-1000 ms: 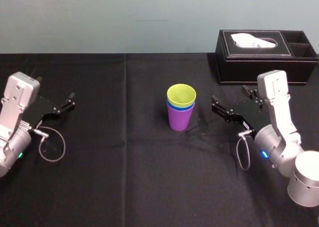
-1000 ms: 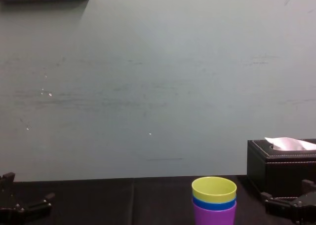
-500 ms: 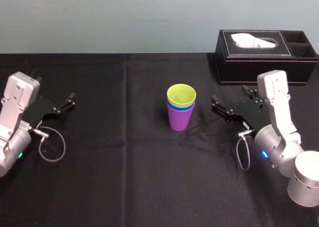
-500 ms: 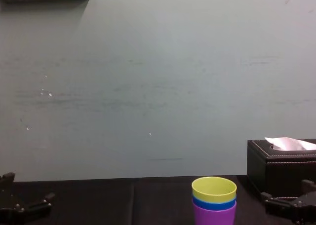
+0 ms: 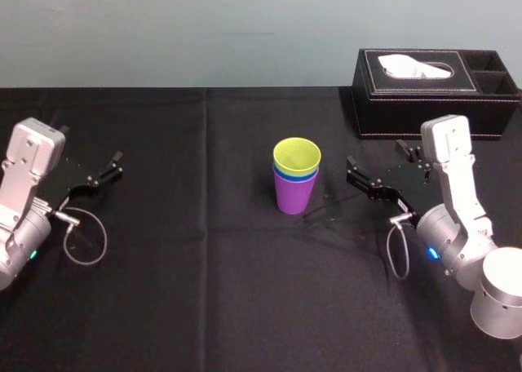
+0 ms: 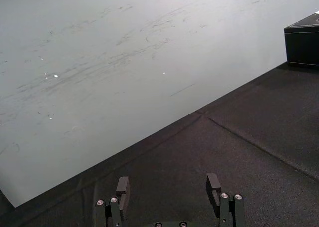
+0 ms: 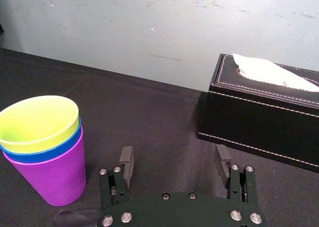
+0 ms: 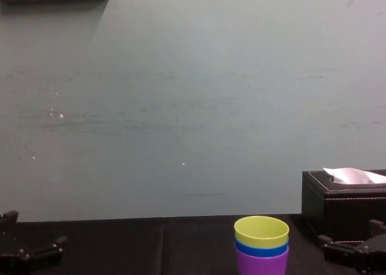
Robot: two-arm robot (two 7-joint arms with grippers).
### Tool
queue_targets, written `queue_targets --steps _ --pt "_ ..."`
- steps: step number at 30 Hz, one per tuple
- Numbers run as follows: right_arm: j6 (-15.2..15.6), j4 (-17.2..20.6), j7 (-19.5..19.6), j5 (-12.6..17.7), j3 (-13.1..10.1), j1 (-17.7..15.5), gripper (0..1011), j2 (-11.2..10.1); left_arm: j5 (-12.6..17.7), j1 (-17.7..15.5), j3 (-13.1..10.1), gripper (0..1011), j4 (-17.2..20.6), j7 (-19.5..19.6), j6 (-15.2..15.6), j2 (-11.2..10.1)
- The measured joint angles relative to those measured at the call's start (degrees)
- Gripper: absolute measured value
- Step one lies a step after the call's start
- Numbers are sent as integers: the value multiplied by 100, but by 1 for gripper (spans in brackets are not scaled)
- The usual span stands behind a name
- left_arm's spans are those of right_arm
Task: Stack the three plastic cups sequentially using one hand.
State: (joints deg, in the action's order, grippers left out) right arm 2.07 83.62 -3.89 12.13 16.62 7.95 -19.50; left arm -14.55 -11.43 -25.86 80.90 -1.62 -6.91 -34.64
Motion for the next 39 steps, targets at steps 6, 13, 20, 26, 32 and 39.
queue_targets --steps 6,13,20,26,32,39 --pt "0 0 0 0 0 0 1003 0 0 0 0 1011 0 0 0 0" --pt "0 0 0 0 0 0 1003 0 0 0 0 1012 0 0 0 0" --pt "0 0 0 0 0 0 1003 0 0 0 0 1012 0 0 0 0" --pt "0 0 0 0 0 0 1003 0 0 0 0 1011 0 0 0 0" --pt "0 0 0 0 0 0 1003 0 0 0 0 1011 0 0 0 0" --pt "0 0 0 0 0 0 1003 0 0 0 0 1011 0 0 0 0"
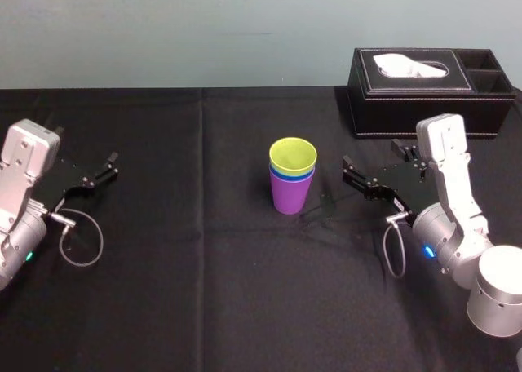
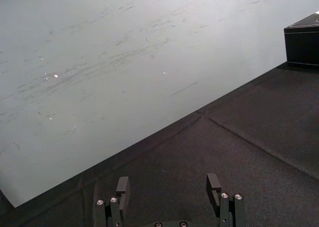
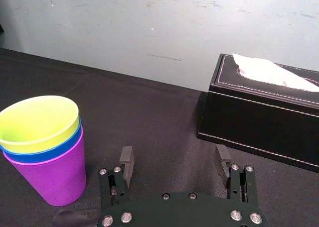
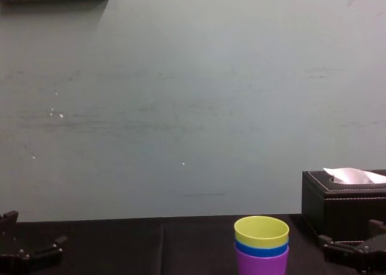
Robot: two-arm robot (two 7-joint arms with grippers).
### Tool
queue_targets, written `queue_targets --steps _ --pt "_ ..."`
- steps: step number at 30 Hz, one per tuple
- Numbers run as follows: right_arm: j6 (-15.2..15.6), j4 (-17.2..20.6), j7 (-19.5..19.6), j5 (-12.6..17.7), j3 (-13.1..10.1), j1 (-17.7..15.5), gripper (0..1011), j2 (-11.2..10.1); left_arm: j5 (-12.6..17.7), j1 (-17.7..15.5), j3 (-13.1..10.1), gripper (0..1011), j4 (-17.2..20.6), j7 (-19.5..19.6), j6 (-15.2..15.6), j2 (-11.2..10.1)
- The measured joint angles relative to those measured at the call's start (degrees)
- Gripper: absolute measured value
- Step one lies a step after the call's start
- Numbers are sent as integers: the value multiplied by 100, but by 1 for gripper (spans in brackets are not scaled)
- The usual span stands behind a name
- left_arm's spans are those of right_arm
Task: Stack the three plastic cups sequentially using one hand.
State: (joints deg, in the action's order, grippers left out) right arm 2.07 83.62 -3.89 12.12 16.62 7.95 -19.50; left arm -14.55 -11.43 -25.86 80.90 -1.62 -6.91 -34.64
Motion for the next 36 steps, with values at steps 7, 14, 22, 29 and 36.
queue_targets --steps 7,14,22,29,36 --pt "0 0 0 0 0 0 1003 0 0 0 0 1011 0 0 0 0" --pt "0 0 0 0 0 0 1003 0 0 0 0 1011 0 0 0 0" --pt "0 0 0 0 0 0 1003 0 0 0 0 1011 0 0 0 0" --pt "0 0 0 0 0 0 1003 0 0 0 0 1011 0 0 0 0" --pt "0 0 0 0 0 0 1003 0 0 0 0 1011 0 0 0 0"
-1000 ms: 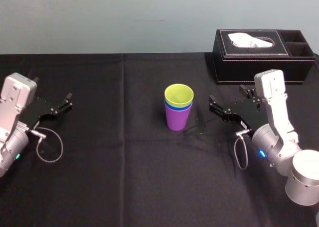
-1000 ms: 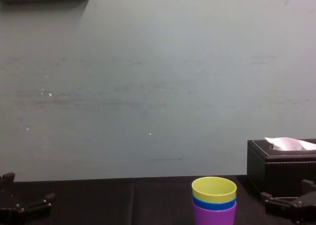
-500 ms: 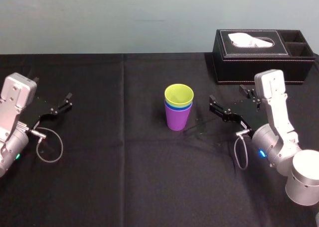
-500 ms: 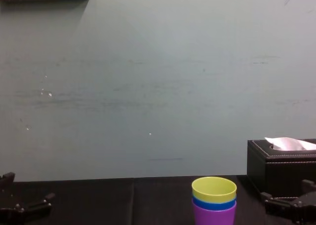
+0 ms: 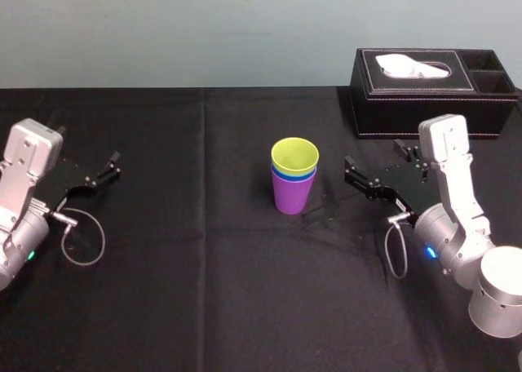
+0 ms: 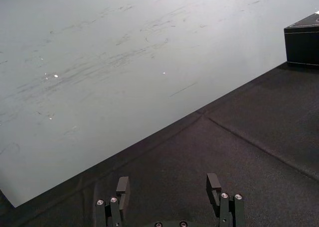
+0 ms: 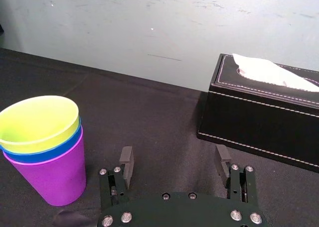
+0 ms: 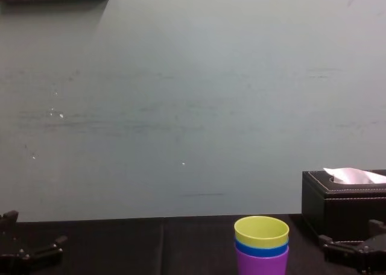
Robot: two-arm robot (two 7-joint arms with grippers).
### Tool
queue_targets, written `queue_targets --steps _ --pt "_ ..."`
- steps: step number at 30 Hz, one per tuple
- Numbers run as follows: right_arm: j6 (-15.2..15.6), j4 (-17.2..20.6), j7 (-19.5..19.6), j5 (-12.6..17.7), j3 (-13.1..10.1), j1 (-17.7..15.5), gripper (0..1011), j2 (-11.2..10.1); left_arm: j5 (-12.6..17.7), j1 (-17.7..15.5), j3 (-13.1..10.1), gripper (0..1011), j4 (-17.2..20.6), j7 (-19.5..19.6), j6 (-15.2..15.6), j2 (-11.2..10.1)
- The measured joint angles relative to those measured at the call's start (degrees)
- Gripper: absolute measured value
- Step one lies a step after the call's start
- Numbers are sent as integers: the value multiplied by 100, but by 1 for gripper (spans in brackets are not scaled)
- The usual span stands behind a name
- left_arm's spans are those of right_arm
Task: Stack the three plastic cups sequentially using one hand.
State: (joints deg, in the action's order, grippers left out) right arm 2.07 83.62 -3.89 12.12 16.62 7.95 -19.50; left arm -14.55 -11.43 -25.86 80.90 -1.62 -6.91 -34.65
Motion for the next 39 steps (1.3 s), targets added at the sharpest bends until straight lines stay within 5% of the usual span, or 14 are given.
queue_targets --steps 39 --pt "0 0 0 0 0 0 1003 0 0 0 0 1011 0 0 0 0"
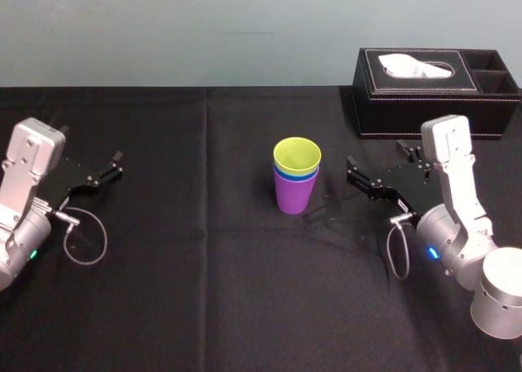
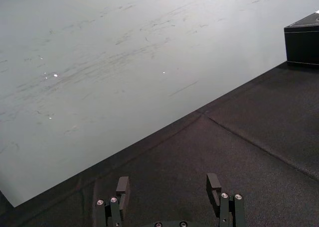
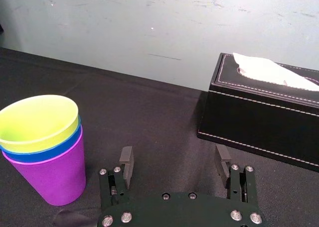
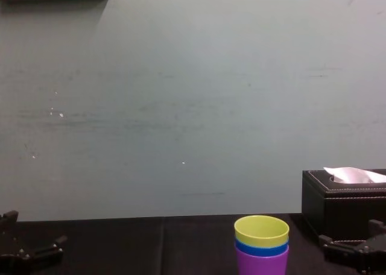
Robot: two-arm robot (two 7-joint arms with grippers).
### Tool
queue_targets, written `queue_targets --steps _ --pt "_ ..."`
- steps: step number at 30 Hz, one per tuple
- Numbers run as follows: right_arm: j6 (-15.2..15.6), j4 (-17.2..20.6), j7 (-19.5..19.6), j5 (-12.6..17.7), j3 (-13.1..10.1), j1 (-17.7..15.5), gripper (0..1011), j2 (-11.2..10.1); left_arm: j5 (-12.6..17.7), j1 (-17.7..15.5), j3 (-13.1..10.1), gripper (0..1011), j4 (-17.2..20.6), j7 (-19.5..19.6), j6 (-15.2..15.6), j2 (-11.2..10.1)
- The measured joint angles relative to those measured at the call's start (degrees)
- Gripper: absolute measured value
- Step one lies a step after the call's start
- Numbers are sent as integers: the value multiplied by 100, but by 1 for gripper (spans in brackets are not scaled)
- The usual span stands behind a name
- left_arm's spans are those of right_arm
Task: Stack the three plastic cups sequentially using one hand.
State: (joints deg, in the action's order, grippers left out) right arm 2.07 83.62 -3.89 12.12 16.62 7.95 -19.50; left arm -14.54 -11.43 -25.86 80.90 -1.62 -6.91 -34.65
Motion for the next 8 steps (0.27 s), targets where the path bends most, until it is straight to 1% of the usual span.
queue_targets --steps 8 --pt "0 0 0 0 0 0 1003 0 0 0 0 1011 0 0 0 0"
